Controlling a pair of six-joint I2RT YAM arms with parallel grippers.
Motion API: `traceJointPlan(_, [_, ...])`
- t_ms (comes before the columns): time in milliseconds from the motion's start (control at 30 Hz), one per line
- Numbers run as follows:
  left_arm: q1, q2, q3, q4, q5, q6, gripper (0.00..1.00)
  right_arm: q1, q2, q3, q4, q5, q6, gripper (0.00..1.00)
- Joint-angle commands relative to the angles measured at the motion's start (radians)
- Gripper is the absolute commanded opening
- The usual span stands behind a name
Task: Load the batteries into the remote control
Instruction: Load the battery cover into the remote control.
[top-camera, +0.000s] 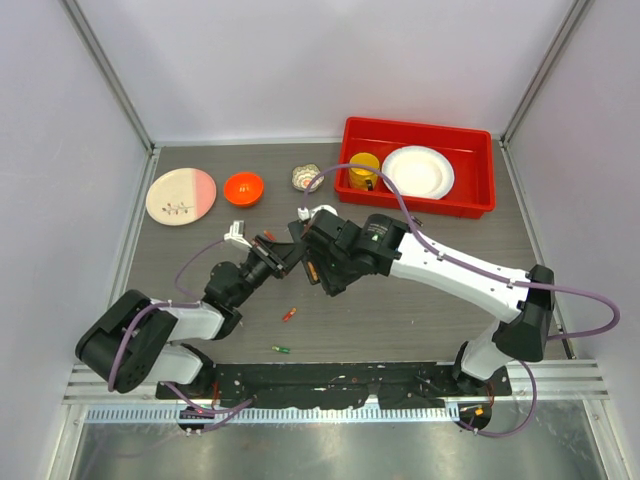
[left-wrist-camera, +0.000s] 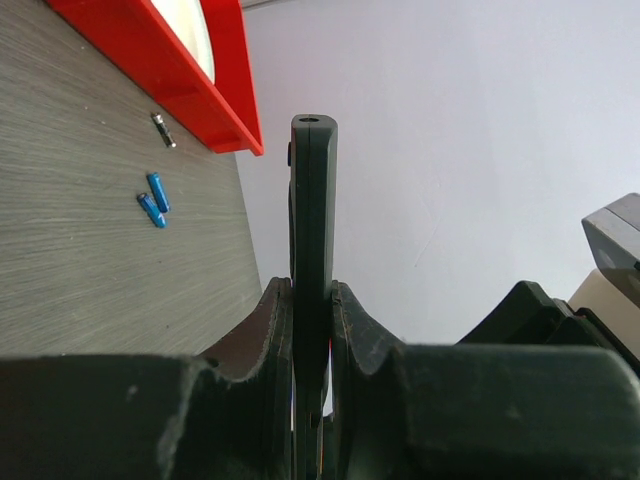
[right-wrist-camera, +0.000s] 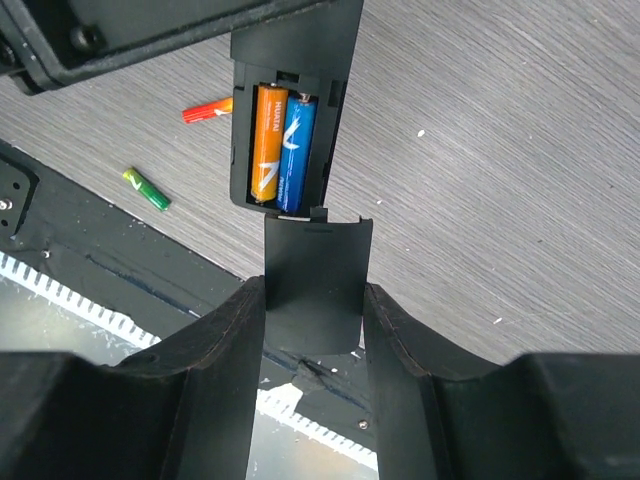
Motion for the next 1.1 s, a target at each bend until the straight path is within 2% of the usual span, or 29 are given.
traceJointPlan(0, [-0.015, 0.005, 0.034, 0.116, -0.027, 0.027, 0.0, 0.004, 0.005, 0.056, 0.012, 0.043, -0.013, 0.01])
traceJointPlan(333, [-0.046, 0.023, 0.043, 0.061, -0.053, 0.01, 0.0, 0.004, 0.043, 0.051, 0.061, 0.059, -0.017, 0.01])
traceJointPlan(1067, [-0.057, 0.03, 0.023, 0.053, -0.099, -0.016, 0.0, 0.004, 0.063, 0.005, 0.159, 0.067, 0.018, 0.01])
